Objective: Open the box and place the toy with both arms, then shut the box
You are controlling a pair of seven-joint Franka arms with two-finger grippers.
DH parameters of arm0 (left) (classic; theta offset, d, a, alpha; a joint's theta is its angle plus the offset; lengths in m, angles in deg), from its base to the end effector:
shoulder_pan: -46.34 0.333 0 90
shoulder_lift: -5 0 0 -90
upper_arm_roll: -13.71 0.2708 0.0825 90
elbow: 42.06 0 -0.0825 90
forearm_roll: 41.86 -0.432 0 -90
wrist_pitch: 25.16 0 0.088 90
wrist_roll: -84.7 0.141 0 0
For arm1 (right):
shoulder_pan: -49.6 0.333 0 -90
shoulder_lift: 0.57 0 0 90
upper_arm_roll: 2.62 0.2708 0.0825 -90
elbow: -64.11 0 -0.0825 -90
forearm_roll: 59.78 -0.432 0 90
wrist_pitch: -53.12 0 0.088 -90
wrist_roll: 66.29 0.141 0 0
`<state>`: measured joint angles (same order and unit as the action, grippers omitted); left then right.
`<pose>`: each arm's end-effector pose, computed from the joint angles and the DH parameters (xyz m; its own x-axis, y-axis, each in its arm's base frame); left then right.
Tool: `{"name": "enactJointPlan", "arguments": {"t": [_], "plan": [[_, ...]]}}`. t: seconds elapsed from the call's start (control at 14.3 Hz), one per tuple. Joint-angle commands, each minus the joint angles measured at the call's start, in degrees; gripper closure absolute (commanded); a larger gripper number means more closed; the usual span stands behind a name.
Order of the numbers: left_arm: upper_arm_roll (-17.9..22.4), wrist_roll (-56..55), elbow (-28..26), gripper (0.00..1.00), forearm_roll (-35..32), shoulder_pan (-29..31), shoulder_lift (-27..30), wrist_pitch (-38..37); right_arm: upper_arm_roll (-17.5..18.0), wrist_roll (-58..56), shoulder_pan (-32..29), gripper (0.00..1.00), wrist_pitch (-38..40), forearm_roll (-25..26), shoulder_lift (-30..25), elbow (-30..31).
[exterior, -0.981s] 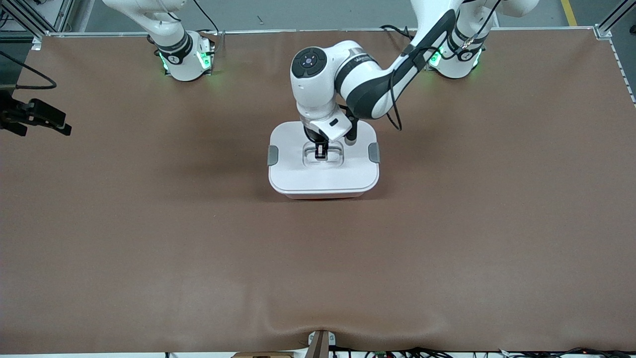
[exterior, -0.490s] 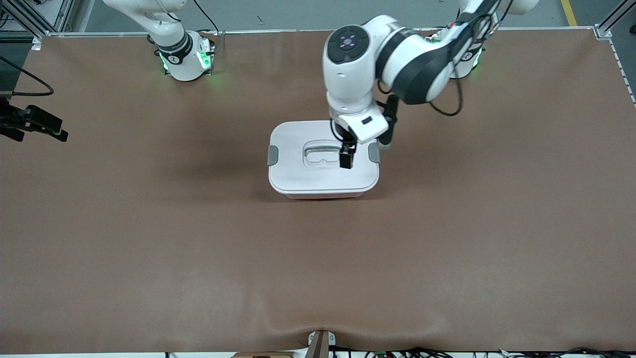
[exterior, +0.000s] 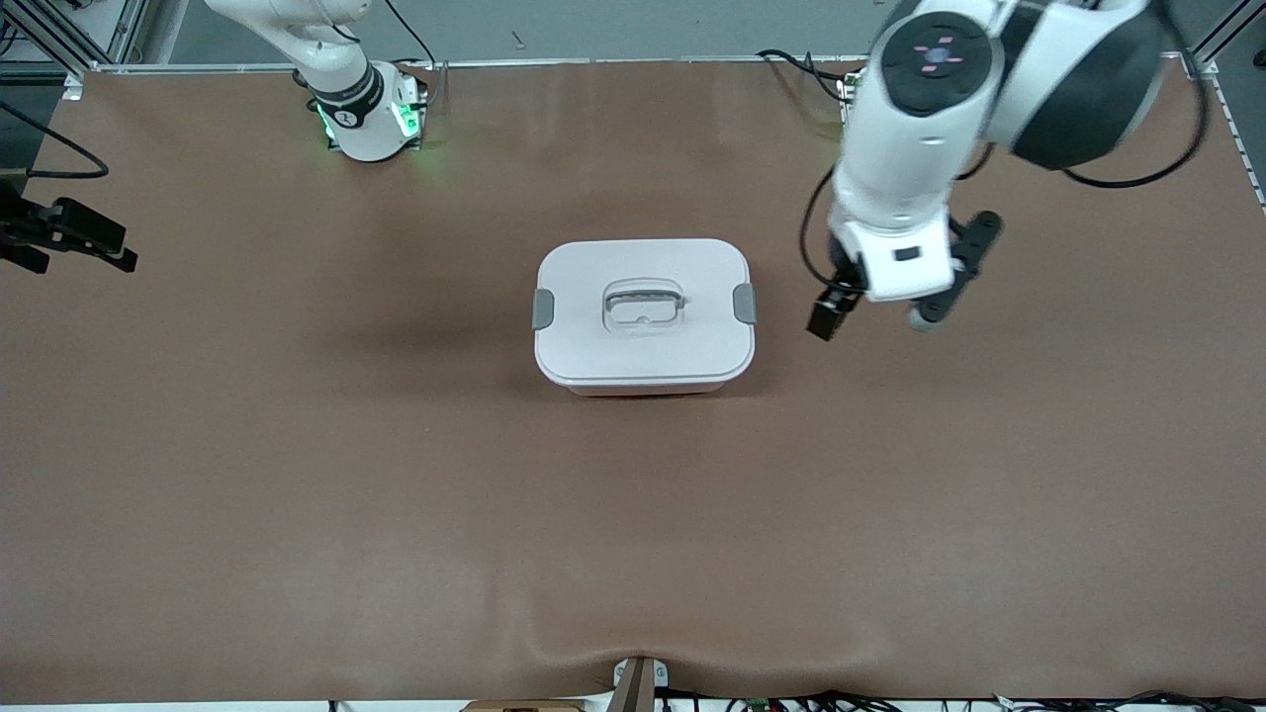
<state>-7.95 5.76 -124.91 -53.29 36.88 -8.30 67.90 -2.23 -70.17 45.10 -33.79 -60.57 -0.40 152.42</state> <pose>0.5876 -0.3015 0.4781 0.6751 0.7304 0.1040 0.7372 -0.6730 -0.0591 0.5957 -0.0408 0.5541 0.9996 -0.0033 -0.0264 -0.0037 -0.9999 -0.0156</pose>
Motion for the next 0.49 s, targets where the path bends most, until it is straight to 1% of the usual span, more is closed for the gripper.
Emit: {"name": "enactJointPlan", "arguments": {"t": [0.0,0.42], "plan": [[-0.4,12.01,-0.73,0.0,1.93,4.0,2.4,-1.3,0.76,-0.7,-0.77,0.0,0.07,0.53,-1.66,1.42],[-0.13,34.52,-0.73,0.0,1.5,10.33,6.09,-6.04,0.76,-3.68,0.72,0.0,0.16,0.62,-1.66,1.34]]}}
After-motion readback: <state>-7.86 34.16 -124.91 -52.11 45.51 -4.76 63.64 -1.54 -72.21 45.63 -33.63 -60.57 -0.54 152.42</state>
